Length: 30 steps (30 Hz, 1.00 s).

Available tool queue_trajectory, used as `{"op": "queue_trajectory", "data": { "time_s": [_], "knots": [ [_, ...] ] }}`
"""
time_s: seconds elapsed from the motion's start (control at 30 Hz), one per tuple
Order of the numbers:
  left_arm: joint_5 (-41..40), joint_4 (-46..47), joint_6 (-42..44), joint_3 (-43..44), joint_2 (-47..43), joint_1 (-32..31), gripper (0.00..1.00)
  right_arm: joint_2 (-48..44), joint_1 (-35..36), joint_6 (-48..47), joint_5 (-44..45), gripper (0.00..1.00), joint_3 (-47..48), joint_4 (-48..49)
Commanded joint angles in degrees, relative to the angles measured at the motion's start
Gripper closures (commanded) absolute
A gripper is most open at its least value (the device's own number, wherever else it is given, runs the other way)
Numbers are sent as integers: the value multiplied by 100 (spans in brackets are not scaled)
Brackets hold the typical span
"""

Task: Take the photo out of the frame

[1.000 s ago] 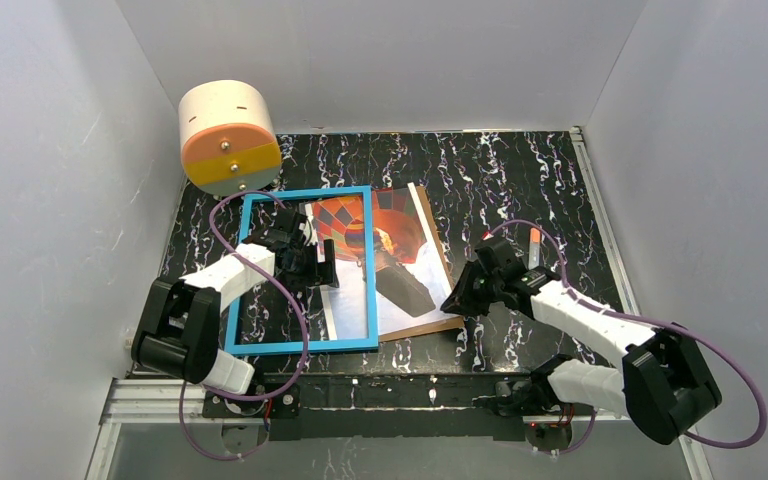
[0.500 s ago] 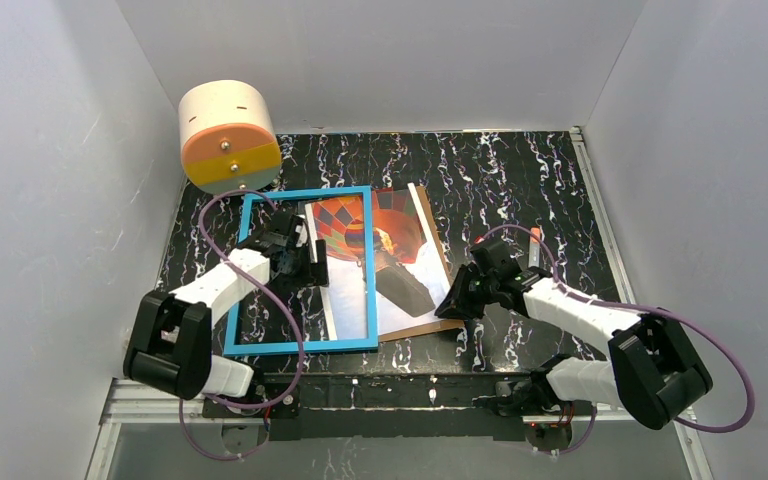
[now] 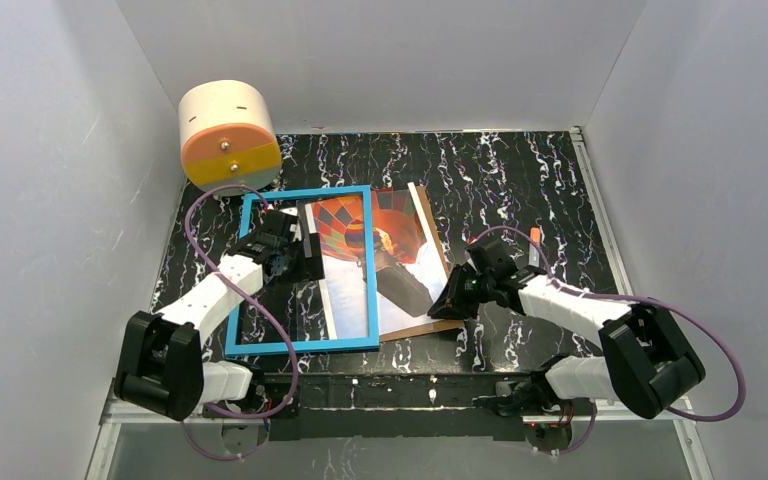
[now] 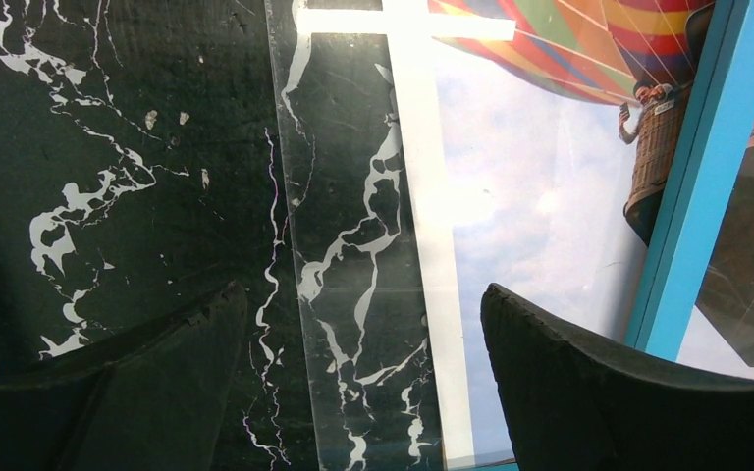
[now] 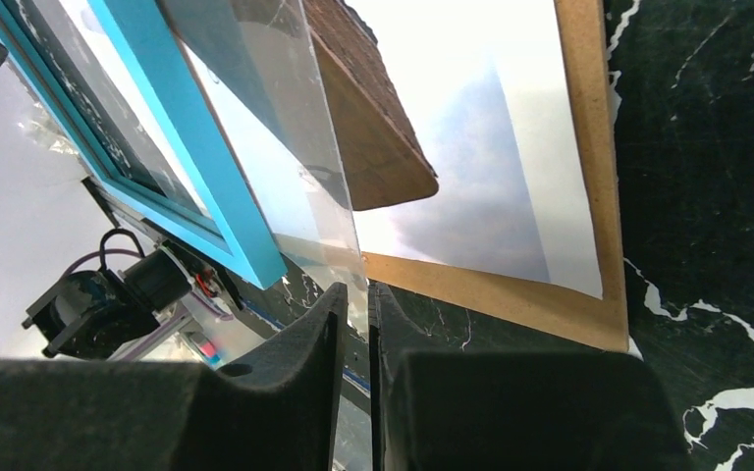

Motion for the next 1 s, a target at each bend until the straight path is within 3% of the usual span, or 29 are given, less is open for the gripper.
{"op": "queue_trajectory", "data": {
  "time_s": [0.0, 0.2, 0.4, 0.63, 0.97],
  "knots": [
    [78, -22, 30, -99, -90, -25, 13, 139, 39, -6, -231, 78, 160, 231],
    [536, 37, 81, -99, 228, -23, 13, -1, 43, -521, 270, 73, 591, -467],
    [839, 55, 130, -70, 498, -22, 14, 384, 75, -798, -167, 70, 841, -510],
    [848, 127, 125, -116, 354, -23, 14, 397, 81, -808, 699, 59, 886, -920],
    [866, 110, 136, -99, 444, -30, 13, 1073, 221, -674, 48, 57, 808, -379]
  ]
}}
